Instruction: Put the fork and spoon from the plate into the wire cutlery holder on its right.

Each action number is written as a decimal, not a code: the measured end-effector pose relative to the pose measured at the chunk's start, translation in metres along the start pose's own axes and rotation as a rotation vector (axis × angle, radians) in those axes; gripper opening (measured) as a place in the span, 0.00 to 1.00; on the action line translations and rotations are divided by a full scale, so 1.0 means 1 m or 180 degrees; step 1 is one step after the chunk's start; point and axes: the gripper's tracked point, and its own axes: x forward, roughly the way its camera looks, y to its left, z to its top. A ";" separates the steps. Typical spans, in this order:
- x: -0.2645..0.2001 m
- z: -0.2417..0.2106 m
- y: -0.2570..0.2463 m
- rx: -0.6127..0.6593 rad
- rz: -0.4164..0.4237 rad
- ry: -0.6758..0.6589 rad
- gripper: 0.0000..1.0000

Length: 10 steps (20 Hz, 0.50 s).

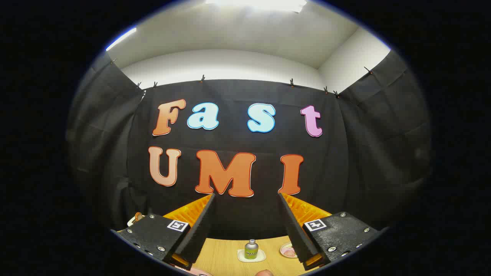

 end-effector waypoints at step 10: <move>-0.011 0.013 0.003 -0.0093 -0.0018 -0.0090 0.94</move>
